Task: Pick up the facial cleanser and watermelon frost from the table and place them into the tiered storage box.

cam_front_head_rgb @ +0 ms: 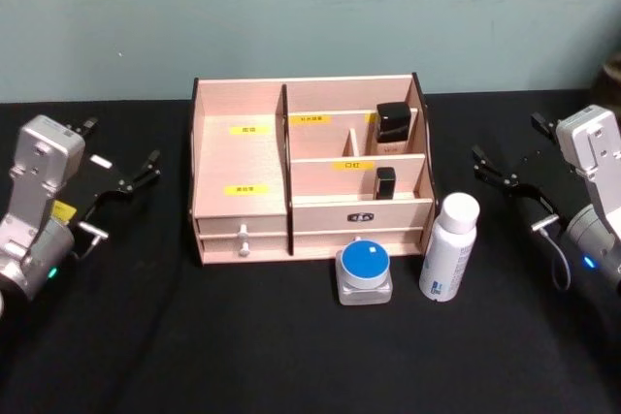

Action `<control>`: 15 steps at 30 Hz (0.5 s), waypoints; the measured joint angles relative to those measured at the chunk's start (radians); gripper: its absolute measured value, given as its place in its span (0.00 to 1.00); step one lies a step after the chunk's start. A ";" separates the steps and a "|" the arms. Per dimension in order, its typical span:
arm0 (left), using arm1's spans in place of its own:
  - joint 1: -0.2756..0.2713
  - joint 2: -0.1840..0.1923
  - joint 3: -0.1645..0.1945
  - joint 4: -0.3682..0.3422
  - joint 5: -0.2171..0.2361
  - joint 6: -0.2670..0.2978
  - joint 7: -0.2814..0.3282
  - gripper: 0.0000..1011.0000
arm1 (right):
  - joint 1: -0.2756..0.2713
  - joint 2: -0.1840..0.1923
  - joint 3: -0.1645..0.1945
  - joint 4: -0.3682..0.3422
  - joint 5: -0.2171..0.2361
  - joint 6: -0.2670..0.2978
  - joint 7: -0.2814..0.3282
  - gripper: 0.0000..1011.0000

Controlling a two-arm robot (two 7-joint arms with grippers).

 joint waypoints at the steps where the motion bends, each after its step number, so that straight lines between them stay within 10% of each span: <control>1: 0.000 0.000 0.000 0.000 0.000 0.000 0.000 0.99 | 0.000 0.000 0.000 0.000 0.000 0.000 0.000 0.99; 15: 0.000 0.000 0.000 0.000 0.000 0.000 0.000 0.99 | 0.000 0.000 0.000 0.000 0.000 0.000 0.000 0.99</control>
